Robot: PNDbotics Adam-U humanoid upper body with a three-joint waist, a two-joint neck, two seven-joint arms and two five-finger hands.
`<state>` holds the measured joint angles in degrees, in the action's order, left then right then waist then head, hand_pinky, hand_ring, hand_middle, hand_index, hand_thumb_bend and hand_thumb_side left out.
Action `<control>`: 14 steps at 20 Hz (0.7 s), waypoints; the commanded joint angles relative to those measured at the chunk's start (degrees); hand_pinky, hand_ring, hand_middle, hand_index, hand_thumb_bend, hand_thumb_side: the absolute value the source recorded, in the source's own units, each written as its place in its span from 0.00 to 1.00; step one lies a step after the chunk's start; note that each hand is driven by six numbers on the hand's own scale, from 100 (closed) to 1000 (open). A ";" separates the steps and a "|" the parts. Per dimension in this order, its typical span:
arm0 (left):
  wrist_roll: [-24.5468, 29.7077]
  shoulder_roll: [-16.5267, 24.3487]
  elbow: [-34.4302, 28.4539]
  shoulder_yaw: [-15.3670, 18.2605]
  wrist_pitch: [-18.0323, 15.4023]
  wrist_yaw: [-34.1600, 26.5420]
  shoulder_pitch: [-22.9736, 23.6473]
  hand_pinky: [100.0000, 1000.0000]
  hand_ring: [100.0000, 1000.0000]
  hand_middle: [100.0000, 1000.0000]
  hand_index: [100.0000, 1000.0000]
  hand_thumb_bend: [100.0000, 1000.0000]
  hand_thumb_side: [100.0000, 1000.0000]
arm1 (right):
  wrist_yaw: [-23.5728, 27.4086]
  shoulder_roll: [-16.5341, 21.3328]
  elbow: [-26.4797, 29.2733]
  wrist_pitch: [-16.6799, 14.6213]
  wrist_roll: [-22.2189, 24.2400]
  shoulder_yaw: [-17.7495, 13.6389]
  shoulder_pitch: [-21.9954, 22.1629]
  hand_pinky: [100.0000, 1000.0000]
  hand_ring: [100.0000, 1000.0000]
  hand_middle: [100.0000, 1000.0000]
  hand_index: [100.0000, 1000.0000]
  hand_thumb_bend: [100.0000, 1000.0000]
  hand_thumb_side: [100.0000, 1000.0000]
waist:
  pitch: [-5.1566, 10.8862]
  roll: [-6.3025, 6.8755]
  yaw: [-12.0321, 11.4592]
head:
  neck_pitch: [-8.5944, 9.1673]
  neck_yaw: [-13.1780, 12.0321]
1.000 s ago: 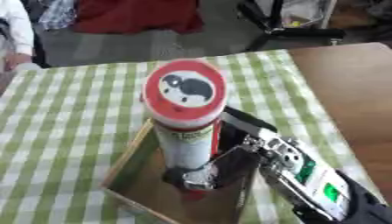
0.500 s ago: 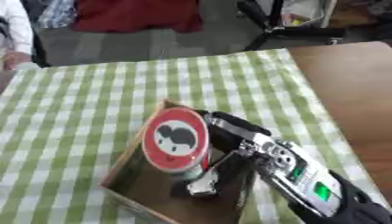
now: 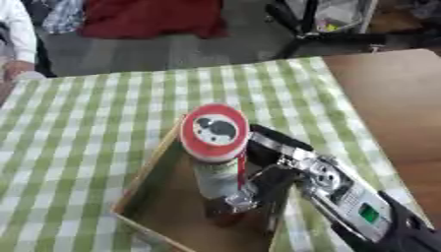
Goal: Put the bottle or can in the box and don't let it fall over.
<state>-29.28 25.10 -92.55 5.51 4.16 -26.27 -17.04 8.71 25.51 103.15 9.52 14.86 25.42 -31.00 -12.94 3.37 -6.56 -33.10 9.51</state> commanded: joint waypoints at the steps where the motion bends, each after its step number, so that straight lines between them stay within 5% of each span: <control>1: 0.08 1.49 -1.08 0.34 -0.04 -0.20 -0.52 0.81 0.81 0.73 0.74 0.57 0.65 | 1.09 1.97 2.09 0.86 -0.47 -1.55 -0.29 1.00 0.93 0.95 0.95 0.77 0.30 | 0.93 0.02 0.11 | 0.78 -0.29; 14: 0.16 1.71 -1.08 0.50 -0.05 -0.24 -0.24 0.81 0.81 0.73 0.74 0.56 0.65 | 1.23 8.27 6.67 1.01 1.13 -5.20 3.82 0.99 0.92 0.95 0.97 0.76 0.28 | 0.91 0.41 0.90 | 1.30 -0.51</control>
<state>-29.27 25.12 -92.56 5.53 4.16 -26.27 -17.02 9.82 32.10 108.36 10.74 15.98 21.16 -26.67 -12.93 3.84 -5.64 -32.57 9.19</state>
